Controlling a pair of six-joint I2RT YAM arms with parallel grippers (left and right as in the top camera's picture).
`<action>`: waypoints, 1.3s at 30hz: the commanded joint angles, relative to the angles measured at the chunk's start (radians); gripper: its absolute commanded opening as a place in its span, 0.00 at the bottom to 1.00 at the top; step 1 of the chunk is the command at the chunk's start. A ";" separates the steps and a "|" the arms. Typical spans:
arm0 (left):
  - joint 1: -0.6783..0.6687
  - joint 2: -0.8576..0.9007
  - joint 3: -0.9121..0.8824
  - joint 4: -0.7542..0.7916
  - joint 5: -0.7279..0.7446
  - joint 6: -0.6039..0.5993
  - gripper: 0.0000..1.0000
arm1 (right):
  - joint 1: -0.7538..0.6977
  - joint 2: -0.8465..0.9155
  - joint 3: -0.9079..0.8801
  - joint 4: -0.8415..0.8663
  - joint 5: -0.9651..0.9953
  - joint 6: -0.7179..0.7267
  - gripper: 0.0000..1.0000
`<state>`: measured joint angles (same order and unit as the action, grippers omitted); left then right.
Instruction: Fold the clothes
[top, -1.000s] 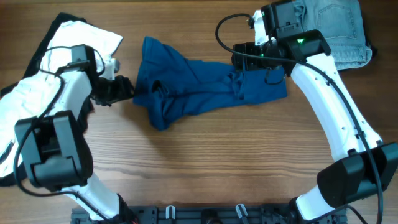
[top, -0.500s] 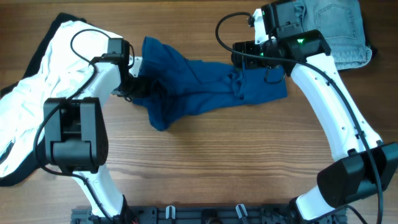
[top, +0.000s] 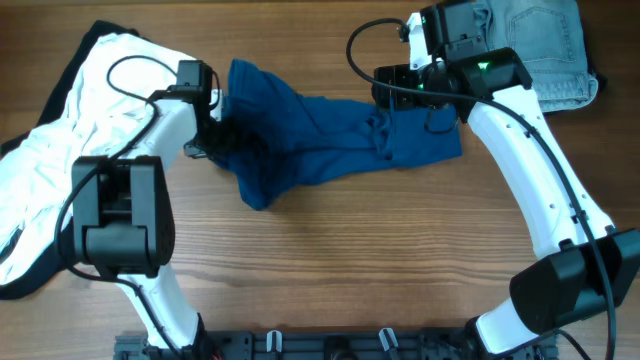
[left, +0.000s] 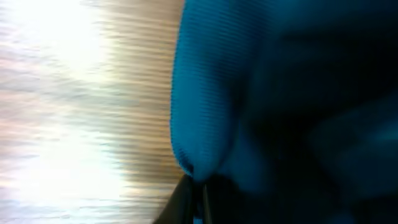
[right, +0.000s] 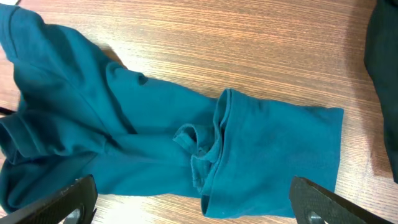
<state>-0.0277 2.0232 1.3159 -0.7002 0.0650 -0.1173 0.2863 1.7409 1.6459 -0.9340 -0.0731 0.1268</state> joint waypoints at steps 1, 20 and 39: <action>0.149 -0.023 -0.070 -0.099 -0.175 -0.074 0.04 | 0.000 0.012 0.014 0.016 0.014 0.036 1.00; 0.189 -0.204 -0.070 -0.127 -0.142 -0.074 0.04 | -0.153 0.364 -0.119 0.093 -0.071 0.214 0.04; -0.467 -0.444 -0.070 0.369 0.121 -0.048 0.04 | -0.163 0.429 -0.270 0.280 -0.191 0.206 0.04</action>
<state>-0.3912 1.5482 1.2442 -0.4255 0.1673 -0.1776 0.1093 2.0815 1.4242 -0.6403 -0.2390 0.3397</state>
